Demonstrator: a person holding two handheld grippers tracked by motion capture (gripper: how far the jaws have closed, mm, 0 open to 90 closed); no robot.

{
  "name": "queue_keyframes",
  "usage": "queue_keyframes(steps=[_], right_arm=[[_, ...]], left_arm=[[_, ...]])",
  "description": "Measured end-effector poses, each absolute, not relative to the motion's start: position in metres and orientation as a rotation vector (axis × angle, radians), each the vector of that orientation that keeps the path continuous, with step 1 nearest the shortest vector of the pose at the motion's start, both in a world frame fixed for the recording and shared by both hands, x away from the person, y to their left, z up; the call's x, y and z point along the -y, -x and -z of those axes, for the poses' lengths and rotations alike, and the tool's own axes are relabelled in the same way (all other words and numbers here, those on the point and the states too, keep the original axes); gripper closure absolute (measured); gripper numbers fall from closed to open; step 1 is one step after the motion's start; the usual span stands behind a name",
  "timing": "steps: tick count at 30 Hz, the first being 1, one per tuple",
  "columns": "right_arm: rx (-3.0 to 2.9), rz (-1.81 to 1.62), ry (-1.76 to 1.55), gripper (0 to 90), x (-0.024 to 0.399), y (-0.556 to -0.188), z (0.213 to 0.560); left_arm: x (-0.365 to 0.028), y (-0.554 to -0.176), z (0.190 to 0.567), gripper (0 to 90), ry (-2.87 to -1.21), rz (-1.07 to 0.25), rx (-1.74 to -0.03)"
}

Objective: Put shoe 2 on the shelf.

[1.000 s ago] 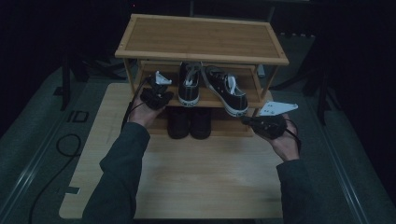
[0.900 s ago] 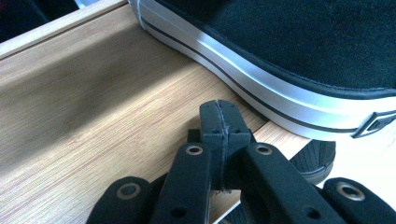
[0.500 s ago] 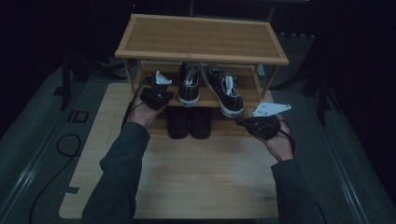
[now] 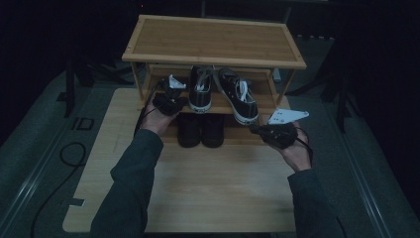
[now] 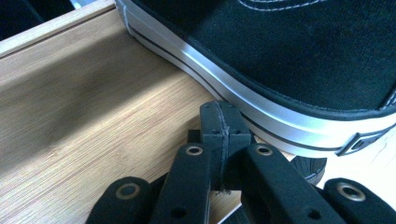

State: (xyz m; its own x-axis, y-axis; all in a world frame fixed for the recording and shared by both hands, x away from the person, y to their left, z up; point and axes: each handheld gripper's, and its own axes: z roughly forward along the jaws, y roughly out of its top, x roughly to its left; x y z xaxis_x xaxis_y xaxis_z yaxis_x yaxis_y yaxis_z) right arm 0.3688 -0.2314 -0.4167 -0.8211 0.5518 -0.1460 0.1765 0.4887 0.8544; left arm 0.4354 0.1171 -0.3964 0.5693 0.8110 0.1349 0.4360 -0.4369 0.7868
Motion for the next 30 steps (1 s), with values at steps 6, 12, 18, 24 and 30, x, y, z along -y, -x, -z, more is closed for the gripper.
queue_keyframes(steps=[6, 12, 18, 24, 30], right_arm=[[-2.331, -1.275, -0.602, 90.0, 0.230, -0.369, 0.416], [-2.336, -1.281, -0.582, 90.0, 0.224, -0.369, 0.416], [-2.302, -1.276, -0.602, 90.0, 0.220, -0.374, 0.410], [-2.289, -1.290, -0.602, 90.0, 0.215, -0.377, 0.410], [-2.280, -1.287, -0.593, 90.0, 0.209, -0.378, 0.407]], left_arm=[[-0.119, -0.435, 0.398, 90.0, -2.072, -0.651, -0.979], [-0.121, -0.436, 0.398, 90.0, -2.068, -0.636, -0.975], [-0.121, -0.435, 0.398, 90.0, -2.063, -0.636, -0.976], [-0.121, -0.435, 0.399, 90.0, -2.056, -0.633, -0.976], [-0.121, -0.435, 0.399, 90.0, -2.056, -0.634, -0.979]])
